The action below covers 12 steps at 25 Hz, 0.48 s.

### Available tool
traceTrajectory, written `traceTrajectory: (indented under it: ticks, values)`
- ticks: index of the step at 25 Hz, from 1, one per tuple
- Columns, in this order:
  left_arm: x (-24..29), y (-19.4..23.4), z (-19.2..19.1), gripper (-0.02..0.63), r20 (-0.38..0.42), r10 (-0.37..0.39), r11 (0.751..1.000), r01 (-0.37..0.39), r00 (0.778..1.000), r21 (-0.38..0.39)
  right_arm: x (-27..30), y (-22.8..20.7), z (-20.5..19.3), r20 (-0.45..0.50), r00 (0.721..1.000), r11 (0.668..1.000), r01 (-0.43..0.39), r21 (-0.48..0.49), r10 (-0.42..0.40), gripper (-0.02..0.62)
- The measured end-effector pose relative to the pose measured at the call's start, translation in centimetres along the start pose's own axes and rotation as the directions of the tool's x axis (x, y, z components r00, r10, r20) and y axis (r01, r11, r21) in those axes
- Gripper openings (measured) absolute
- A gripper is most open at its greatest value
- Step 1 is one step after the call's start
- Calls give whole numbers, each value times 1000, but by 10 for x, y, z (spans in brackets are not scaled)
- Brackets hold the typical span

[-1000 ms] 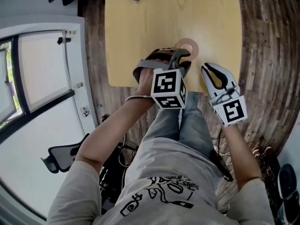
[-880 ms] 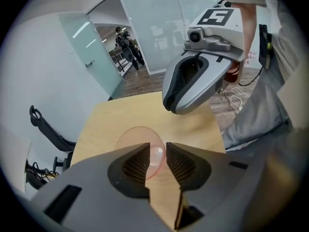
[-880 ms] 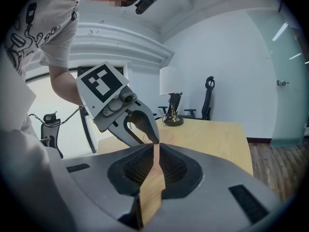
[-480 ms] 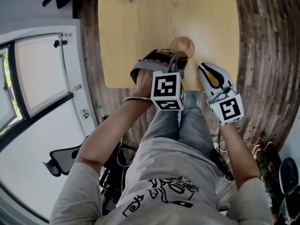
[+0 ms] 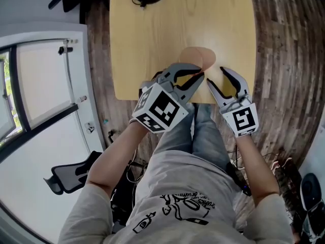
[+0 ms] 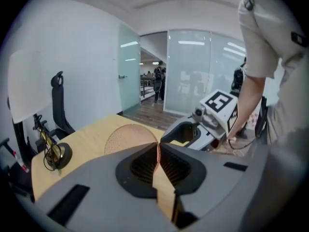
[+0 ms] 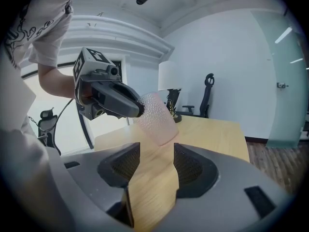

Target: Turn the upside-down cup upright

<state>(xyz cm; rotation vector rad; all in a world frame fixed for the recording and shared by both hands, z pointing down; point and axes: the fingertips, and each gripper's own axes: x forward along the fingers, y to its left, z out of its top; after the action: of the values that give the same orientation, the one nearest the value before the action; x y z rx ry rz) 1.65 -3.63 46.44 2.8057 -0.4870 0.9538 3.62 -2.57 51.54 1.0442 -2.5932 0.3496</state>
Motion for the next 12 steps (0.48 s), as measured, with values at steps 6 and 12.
traceTrajectory:
  ticks: [6, 12]
  values:
    - [-28, 18, 16, 21, 288, 40, 960, 44, 957, -278, 5, -5, 7, 58, 998, 971, -39, 235, 26, 227]
    - [-31, 26, 4, 21, 357, 98, 935, 38, 929, -354, 7, -9, 26, 198, 979, 838, -142, 527, 41, 270]
